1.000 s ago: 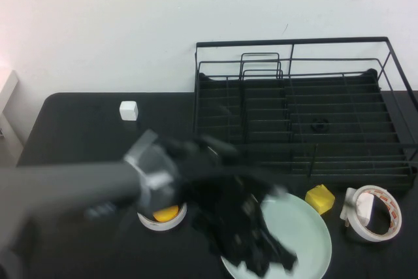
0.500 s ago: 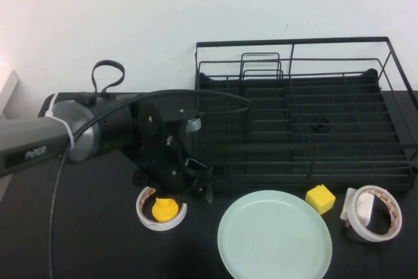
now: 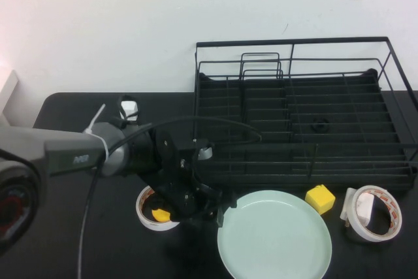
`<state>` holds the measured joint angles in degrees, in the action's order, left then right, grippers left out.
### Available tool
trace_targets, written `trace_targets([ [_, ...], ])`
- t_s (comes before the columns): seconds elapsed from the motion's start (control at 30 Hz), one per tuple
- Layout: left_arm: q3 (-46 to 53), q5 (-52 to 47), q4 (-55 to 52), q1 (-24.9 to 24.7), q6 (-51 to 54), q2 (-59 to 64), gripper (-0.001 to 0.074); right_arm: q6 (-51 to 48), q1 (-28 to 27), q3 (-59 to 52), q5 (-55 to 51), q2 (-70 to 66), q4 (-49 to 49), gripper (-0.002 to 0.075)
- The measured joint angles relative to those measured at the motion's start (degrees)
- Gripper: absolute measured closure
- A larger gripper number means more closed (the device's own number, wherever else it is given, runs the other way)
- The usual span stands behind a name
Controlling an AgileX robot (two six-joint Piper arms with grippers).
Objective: Place plate on rack
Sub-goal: Pick up the plate from the table
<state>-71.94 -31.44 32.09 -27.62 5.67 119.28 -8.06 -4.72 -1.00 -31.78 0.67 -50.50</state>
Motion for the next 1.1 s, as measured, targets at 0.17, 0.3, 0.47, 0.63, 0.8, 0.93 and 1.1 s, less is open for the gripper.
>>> trace_targets([
  [0.17, 0.00, 2.18, 3.38, 0.00, 3.45, 2.22, 0.0423, 0.00, 0.00, 0.00, 0.00, 0.00, 0.00, 0.0344],
  [0.3, 0.00, 2.51, 7.03, 0.00, 7.34, 2.83, 0.0423, 0.00, 0.00, 0.00, 0.00, 0.00, 0.00, 0.0344],
  [0.47, 0.00, 2.53, 12.90, 0.00, 12.58, 3.00, 0.0423, 0.00, 0.00, 0.00, 0.10, 0.00, 0.00, 0.0344],
  [0.63, 0.00, 2.09, 16.12, 0.00, 16.37, 3.10, 0.0423, -0.03, 0.00, 0.00, 0.11, 0.00, 0.00, 0.0344],
  [0.8, 0.00, 1.84, 16.87, 0.00, 17.52, 3.97, 0.0423, -0.03, 0.00, 0.00, 0.11, 0.00, 0.10, 0.0344],
  [0.93, -0.11, 1.35, 17.55, 0.00, 17.97, 4.91, 0.0425, -0.03, 0.00, 0.00, 0.11, 0.00, 0.10, 0.0344],
  [1.1, -0.11, 0.13, 18.14, 0.00, 18.10, 5.14, 0.0460, -0.03, 0.00, 0.00, 0.11, 0.00, 0.10, 0.0344],
])
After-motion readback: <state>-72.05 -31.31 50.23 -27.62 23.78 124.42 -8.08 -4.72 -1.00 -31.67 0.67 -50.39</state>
